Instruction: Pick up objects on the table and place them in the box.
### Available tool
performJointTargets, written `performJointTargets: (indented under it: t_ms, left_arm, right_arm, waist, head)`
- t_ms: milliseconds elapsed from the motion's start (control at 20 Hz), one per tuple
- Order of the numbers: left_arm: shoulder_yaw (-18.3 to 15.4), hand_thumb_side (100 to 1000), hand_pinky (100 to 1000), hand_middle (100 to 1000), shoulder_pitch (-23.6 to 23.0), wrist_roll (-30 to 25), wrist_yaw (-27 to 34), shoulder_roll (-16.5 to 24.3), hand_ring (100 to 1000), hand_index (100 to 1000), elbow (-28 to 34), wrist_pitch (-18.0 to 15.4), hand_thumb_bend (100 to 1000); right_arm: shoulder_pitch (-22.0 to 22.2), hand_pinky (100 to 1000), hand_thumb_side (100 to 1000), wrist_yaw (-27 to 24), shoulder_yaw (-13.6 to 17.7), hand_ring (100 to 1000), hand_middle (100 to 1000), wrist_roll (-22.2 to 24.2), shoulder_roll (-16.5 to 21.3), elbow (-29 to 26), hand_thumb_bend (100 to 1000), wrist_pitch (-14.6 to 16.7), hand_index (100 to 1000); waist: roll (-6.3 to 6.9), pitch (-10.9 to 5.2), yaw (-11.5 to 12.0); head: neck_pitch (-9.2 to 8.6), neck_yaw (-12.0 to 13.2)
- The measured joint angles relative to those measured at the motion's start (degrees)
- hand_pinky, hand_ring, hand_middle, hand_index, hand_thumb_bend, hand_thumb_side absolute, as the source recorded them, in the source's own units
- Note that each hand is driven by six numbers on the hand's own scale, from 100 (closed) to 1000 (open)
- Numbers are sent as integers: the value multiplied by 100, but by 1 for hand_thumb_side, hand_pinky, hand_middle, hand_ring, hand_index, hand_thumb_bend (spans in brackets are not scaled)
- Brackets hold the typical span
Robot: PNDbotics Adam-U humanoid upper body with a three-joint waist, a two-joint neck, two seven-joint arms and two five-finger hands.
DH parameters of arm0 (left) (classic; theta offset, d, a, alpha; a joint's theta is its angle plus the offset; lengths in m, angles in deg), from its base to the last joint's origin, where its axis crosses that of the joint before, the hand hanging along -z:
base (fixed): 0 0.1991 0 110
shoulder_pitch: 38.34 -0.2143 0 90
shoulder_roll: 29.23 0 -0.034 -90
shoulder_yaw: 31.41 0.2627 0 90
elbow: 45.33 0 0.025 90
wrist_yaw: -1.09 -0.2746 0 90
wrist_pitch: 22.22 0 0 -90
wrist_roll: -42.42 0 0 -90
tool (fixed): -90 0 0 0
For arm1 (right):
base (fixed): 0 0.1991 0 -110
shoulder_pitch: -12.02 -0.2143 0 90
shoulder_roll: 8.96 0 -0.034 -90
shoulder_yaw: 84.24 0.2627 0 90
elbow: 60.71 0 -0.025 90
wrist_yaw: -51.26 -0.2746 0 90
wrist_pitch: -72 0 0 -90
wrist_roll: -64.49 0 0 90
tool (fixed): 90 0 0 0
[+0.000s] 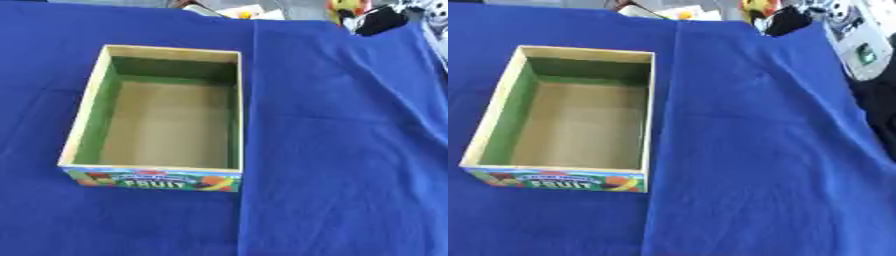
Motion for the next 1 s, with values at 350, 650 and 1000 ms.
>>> performJointTargets:
  t_ms: [350,650,1000]
  left_arm:
    - [0,1000,582,846,0,-3,20,0,819,814,0,-3,100]
    - [2,1000,584,845,1,-14,54,0,818,815,0,-14,100]
    - [2,1000,588,846,20,5,134,0,818,818,0,-37,100]
  right_arm:
    - [-125,731,201,170,-252,601,389,80,-73,-1189,100,12,474]
    - [-251,726,201,241,-424,594,385,343,-798,-1949,100,-78,477]
    - [-230,715,201,487,-510,585,384,586,-1744,-2340,100,-252,478]
  waist:
    - [14,-61,1]
    - [44,-119,36]
    - [57,-203,63]
  head:
    - [25,-19]
    - [72,-77]
    - [121,-153]
